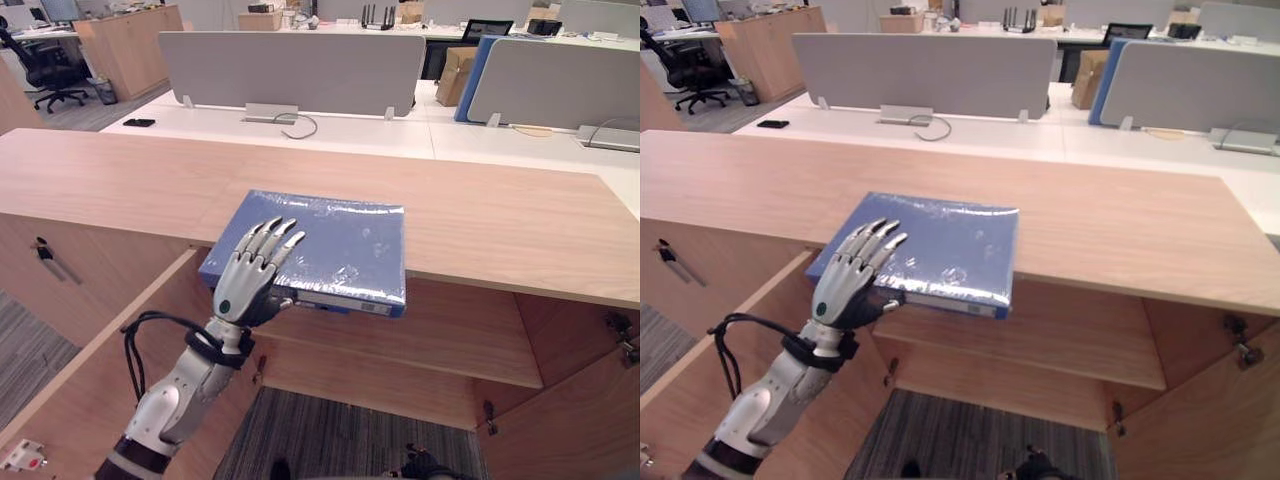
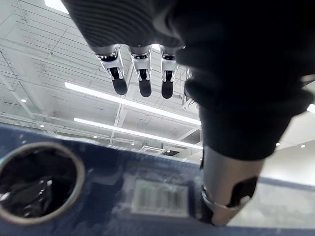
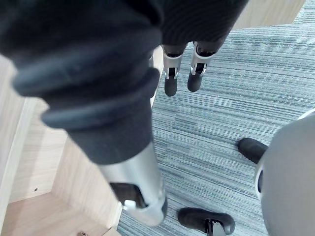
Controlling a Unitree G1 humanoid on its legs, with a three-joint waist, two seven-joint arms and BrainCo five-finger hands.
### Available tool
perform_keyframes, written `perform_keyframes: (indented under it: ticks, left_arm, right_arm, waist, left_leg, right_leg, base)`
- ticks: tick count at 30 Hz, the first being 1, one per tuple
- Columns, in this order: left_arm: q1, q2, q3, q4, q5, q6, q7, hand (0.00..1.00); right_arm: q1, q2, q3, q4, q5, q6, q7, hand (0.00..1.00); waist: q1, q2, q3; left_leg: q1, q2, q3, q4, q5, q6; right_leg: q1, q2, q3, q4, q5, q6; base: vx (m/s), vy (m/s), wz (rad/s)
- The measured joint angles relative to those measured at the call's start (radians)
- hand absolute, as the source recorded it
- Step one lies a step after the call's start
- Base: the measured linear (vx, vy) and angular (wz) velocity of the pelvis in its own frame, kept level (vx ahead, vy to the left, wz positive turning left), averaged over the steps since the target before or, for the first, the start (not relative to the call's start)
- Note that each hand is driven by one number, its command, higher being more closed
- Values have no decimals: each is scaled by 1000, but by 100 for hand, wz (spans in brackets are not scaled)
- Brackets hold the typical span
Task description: Walk over to the cabinet, pick up the folder, carry it to the office cabinet, place the folder inside the office cabinet, then close the office cabinet door
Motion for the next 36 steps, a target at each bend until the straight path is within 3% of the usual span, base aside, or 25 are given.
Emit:
perform_keyframes:
  ticks: [11,23,24,36]
  left_arm:
    - [-80,10,23,158,81,76,0,0]
    - [-84,9,44,218,101,89,-11,0]
    - [-84,9,45,222,102,89,-11,100]
    - [-119,-13,80,250,137,113,35,100]
  right_arm:
    - [-3,1,-6,-9,-35,0,5,0]
    - [-4,6,-34,-45,-35,0,5,0]
    - [-4,6,-34,-45,-35,0,5,0]
    - [-4,7,-34,-47,-35,0,5,0]
  waist:
    - [-17,-11,19]
    - [-27,-10,37]
    - [-28,-10,37]
    - [-45,-10,41]
  left_leg:
    - [14,0,-5,0,-11,-13]
    - [19,0,-1,0,-16,-18]
    - [21,0,-1,0,-17,-18]
    - [35,0,9,-1,-28,-22]
  right_leg:
    - [17,2,9,-17,0,0]
    - [19,1,19,-20,0,0]
    - [21,1,19,-20,0,0]
    - [32,0,31,-30,0,0]
  base:
    - [21,-23,-2]
    - [12,-8,-2]
    - [0,0,0]
    - [6,-2,-2]
